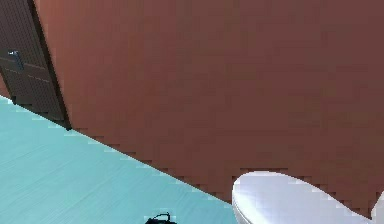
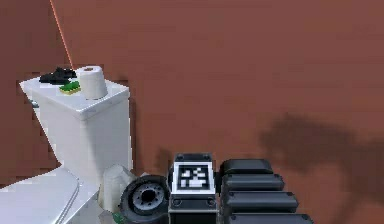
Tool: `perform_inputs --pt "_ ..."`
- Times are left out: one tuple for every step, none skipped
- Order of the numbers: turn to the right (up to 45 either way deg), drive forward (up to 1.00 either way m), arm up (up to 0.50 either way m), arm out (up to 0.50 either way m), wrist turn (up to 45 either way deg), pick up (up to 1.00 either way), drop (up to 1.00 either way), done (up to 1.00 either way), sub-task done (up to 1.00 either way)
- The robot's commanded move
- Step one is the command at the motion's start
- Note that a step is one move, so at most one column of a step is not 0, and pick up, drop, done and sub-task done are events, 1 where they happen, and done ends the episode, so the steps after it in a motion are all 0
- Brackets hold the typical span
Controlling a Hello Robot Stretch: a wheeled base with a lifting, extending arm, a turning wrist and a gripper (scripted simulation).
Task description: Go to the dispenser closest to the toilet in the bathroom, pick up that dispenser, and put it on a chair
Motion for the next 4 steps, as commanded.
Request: perform_inputs --pt "-18.0 0.0 0.0 0.0 0.0 0.0 0.0 0.0 0.0" --pt "0.0 0.25 0.0 0.0 0.0 0.0 0.0 0.0 0.0" --pt "-45.0 0.0 0.0 0.0 0.0 0.0 0.0 0.0 0.0" --pt "-12.0 0.0 0.0 0.0 0.0 0.0 0.0 0.0 0.0"
